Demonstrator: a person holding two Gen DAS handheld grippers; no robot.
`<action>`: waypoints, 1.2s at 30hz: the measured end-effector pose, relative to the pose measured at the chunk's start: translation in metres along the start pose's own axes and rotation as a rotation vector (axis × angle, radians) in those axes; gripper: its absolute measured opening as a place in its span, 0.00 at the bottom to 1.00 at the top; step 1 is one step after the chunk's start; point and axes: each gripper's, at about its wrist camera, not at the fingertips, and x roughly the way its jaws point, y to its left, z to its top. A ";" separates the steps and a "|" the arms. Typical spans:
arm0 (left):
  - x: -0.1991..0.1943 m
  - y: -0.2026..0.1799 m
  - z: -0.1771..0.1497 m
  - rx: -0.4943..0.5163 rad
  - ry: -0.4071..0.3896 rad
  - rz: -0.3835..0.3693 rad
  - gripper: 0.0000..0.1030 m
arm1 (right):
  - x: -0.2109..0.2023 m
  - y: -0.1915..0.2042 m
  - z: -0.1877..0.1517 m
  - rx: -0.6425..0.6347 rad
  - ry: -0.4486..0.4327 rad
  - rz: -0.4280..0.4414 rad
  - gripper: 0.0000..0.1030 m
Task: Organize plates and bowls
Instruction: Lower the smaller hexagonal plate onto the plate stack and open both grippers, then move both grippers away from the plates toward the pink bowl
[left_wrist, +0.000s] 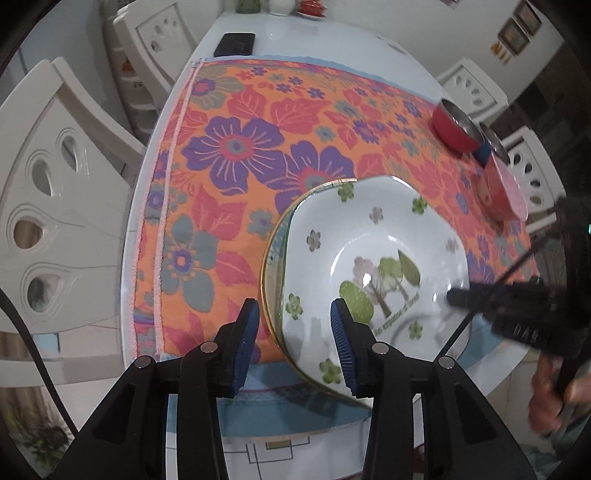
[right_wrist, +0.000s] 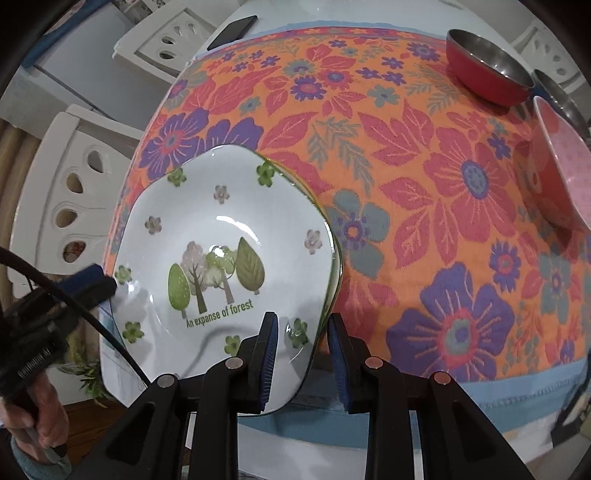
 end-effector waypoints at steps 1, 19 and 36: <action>0.000 0.000 0.001 -0.009 -0.004 -0.005 0.36 | 0.000 0.001 0.000 0.007 -0.004 -0.001 0.27; -0.007 -0.019 0.061 0.018 -0.076 -0.060 0.36 | -0.025 0.003 0.010 0.011 -0.105 0.052 0.27; 0.002 -0.056 0.131 0.183 -0.096 -0.132 0.36 | -0.064 -0.010 0.048 0.087 -0.248 0.065 0.44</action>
